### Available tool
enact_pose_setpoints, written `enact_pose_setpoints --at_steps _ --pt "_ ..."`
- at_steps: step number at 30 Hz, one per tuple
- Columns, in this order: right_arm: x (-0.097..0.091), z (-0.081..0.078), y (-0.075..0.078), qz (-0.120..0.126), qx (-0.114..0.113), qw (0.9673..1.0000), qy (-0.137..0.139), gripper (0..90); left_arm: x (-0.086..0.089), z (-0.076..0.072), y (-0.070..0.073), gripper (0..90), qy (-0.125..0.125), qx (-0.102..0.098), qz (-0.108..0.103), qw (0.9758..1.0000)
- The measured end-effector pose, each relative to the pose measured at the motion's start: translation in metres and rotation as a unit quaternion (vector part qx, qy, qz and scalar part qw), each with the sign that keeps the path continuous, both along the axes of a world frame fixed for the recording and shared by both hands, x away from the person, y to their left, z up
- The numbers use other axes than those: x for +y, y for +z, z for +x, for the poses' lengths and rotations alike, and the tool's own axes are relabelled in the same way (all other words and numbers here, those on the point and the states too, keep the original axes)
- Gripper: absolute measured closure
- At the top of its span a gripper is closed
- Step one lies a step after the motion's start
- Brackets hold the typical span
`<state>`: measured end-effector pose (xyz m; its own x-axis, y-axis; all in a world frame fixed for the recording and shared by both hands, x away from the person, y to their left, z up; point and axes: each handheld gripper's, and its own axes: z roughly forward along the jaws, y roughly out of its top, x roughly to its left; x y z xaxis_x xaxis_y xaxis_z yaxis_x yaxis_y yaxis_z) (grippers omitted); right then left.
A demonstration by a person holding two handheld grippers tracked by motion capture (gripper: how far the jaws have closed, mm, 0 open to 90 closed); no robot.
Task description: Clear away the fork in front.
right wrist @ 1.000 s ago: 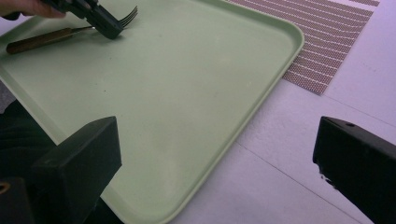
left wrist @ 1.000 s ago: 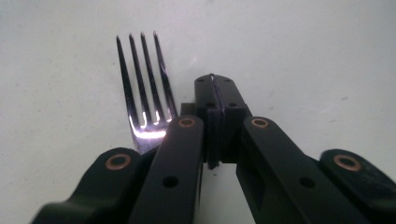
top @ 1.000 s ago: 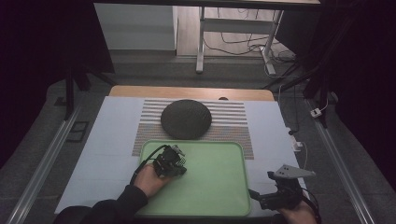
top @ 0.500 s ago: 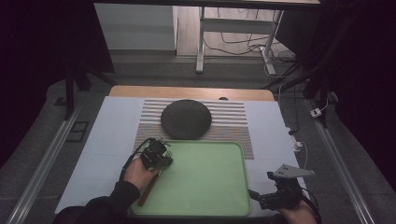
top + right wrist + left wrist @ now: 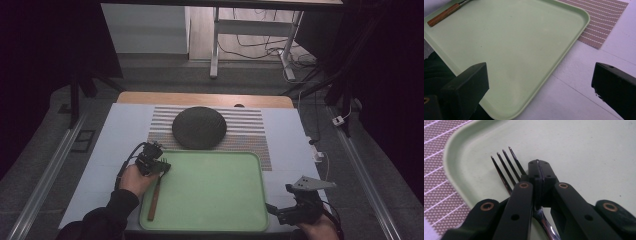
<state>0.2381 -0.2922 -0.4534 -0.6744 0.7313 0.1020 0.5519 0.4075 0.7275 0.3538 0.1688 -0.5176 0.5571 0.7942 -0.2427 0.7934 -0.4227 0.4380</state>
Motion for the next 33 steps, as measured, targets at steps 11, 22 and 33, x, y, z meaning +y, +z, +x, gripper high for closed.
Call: enact_pose_setpoints --at_steps 11,22,33 --pt "0.0 0.0 0.0 -0.001 -0.002 1.0 -0.001 0.9 -0.004 -0.005 0.01 64.0 -0.02 -0.054 -0.029 0.9979" --pt "0.0 -0.001 0.0 0.001 -0.003 1.0 0.0 0.9 -0.004 -0.011 0.021 41.9 -0.036 -0.076 -0.042 0.9956" --pt "0.0 -0.001 0.0 -0.001 -0.003 1.0 0.001 0.9 -0.002 -0.028 0.039 19.1 -0.058 -0.094 -0.063 0.9919"
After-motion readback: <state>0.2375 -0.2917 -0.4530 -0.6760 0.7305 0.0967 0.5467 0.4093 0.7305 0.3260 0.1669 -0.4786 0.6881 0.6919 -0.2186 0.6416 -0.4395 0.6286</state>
